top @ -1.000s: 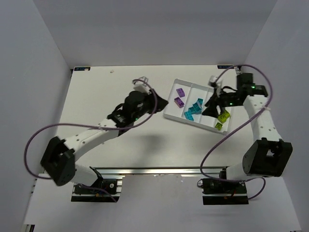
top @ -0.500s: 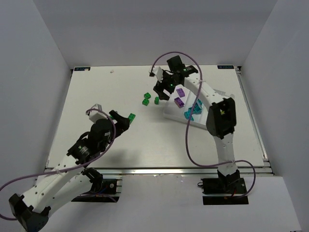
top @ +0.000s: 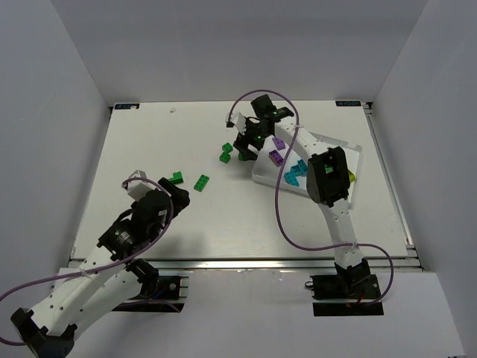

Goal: Sort the legos into containers by color

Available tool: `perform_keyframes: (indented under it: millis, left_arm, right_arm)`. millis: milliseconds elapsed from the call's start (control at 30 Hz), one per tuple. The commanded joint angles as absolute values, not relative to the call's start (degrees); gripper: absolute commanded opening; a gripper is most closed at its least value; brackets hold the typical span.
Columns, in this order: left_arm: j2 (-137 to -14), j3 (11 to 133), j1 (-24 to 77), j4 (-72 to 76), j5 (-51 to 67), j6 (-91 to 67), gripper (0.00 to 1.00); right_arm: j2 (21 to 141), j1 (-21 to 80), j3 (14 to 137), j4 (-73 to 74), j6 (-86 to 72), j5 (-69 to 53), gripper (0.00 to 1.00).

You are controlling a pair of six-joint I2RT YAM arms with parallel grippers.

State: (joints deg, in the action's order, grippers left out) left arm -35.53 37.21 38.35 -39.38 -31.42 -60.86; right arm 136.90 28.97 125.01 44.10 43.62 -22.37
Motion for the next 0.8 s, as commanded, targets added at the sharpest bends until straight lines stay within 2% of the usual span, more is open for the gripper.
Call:
perform_keyframes:
  millis: [0,267,400,500,533,600,633,767]
  left_arm:
    - [-37.1,38.1,38.1,-40.7,-33.2,-61.0,0.93]
    - [-38.4,39.0,38.1,-41.0,-33.2,-61.3,0.91]
    - [-38.0,39.0,38.1,-41.4,-33.4,-62.0,0.88]
    - [-37.7,39.2,38.1,-41.7,-33.5,-62.3,0.85]
    - [-37.8,39.3,38.1,-41.7,-33.6,-62.4,0.85]
    - [-37.7,39.3,38.1,-41.6,-33.5,-62.4,0.84]
    - [-37.8,39.3,38.1,-41.4,-33.4,-62.4,0.84]
    - [-38.5,39.3,38.1,-40.0,-33.0,-62.0,0.79]
  right_arm:
    - [138.9,29.3,125.5,40.5,43.1,-24.2,0.89]
    - [142.6,29.4,127.3,36.8,42.5,-24.3,0.88]
    - [143.5,29.4,127.4,35.1,42.4,-25.5,0.8]
    - [144.0,29.4,127.9,35.0,42.2,-26.4,0.64]
    - [143.9,29.4,127.8,35.2,42.4,-26.6,0.52]
    - [143.5,29.4,127.8,35.9,43.1,-27.7,0.41]
    - [143.3,29.4,127.8,36.7,43.3,-28.0,0.32]
    - [138.6,29.4,124.8,37.6,44.8,-30.8,0.17]
